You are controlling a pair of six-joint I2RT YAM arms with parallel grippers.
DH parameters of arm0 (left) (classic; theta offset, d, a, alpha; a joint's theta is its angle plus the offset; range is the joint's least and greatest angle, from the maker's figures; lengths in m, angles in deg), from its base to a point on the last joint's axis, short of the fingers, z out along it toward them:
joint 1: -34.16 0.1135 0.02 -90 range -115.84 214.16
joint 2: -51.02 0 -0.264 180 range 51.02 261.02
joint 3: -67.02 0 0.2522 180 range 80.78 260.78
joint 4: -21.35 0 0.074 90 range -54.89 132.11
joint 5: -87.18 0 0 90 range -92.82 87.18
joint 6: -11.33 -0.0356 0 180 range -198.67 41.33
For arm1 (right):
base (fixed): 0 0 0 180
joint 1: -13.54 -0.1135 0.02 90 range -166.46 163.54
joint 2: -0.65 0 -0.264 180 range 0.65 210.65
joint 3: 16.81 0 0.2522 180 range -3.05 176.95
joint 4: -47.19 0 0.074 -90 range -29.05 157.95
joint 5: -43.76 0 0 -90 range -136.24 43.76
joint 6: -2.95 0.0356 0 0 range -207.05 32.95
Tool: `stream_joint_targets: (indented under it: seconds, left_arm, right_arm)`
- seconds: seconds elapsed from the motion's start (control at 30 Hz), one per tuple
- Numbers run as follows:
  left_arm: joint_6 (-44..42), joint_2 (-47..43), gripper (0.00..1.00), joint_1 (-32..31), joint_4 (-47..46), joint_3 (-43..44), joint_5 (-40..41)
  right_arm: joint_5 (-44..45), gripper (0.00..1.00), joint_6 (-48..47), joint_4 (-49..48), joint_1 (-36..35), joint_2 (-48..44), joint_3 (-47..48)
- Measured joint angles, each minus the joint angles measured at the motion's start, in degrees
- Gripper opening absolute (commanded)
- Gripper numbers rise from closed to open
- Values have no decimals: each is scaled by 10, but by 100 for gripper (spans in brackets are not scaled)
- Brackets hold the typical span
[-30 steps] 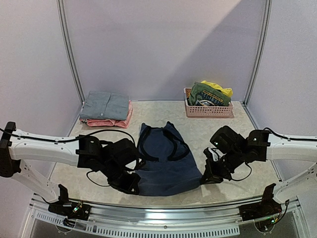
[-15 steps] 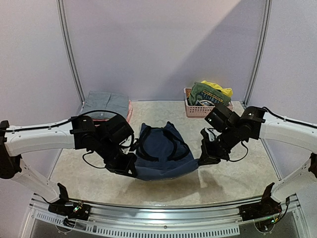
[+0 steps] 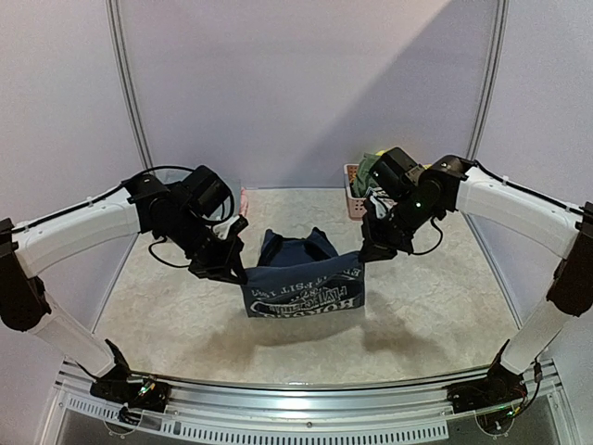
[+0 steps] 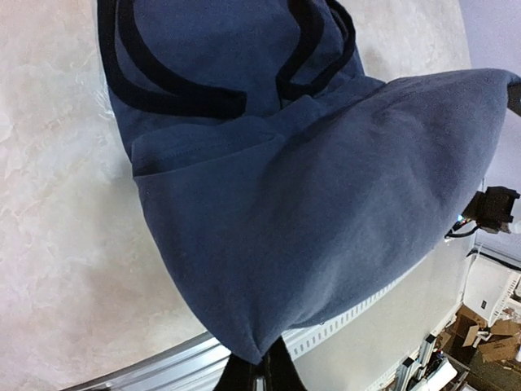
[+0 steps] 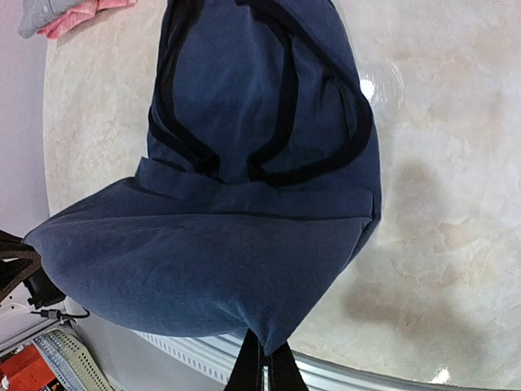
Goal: Fold and stack the mixed laundry pile
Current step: Fold the 2/3-rectangle-folded tank top at the center of the board.
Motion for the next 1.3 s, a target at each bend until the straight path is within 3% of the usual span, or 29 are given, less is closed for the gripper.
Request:
stream_joint_targets:
  seconds: [0.6, 0.87, 1.3]
  left_arm:
    - [-87, 167, 0, 112, 42, 192, -17]
    - [-103, 271, 0, 141, 46, 289, -20]
    - [-105, 406, 0, 151, 24, 376, -20]
  right_arm:
    - [-3, 0, -86, 35, 82, 197, 243]
    - [-17, 0, -114, 46, 116, 269, 290]
    - [-48, 0, -132, 52, 165, 362, 358]
